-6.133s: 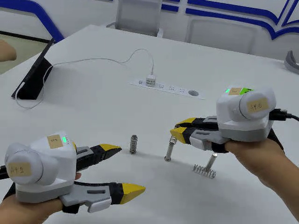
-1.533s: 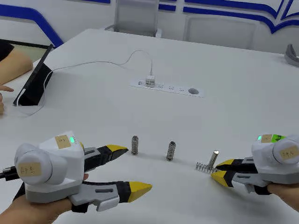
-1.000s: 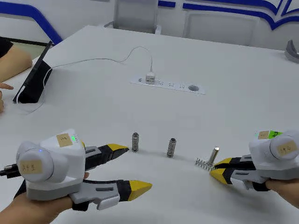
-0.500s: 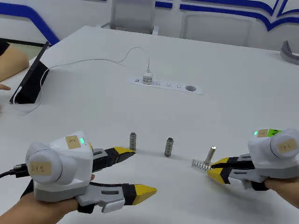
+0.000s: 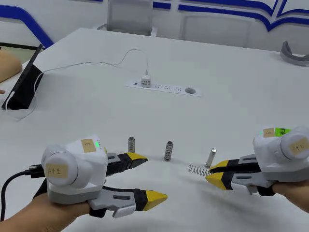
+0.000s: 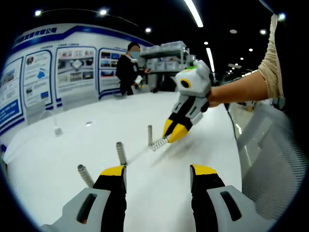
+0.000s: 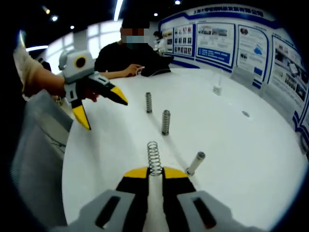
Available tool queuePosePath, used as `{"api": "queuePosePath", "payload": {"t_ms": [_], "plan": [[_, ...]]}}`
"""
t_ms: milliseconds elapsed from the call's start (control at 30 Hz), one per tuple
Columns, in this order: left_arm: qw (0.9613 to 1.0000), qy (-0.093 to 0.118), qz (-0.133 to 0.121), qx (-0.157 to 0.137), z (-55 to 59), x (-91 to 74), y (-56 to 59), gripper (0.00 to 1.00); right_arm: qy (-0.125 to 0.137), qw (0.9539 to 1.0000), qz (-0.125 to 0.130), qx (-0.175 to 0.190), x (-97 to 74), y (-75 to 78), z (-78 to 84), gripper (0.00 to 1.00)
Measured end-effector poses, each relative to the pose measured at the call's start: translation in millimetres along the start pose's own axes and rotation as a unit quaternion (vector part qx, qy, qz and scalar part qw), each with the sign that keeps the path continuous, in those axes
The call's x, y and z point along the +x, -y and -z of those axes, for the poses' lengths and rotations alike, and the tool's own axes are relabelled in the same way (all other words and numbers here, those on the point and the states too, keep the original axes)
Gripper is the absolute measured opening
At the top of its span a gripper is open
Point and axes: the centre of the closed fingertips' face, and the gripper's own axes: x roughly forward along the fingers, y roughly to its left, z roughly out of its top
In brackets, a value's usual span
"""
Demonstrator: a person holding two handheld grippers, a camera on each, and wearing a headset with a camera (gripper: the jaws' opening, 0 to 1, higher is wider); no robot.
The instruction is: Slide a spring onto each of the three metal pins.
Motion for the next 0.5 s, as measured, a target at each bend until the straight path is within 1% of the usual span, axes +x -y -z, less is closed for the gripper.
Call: {"api": "queuePosePath", "payload": {"t_ms": [367,500], "plan": [[0.9997,0.001,0.018,0.018,-4.9,8.6,2.0,0.49,0.015,0.9986,-0.038,-0.032,-3.1,-30.0,-29.2,0.11],[0.9994,0.002,0.025,0.025,-6.8,12.0,4.0,0.46,0.015,0.9975,-0.051,-0.046,-2.7,-38.0,-35.4,0.11]]}}
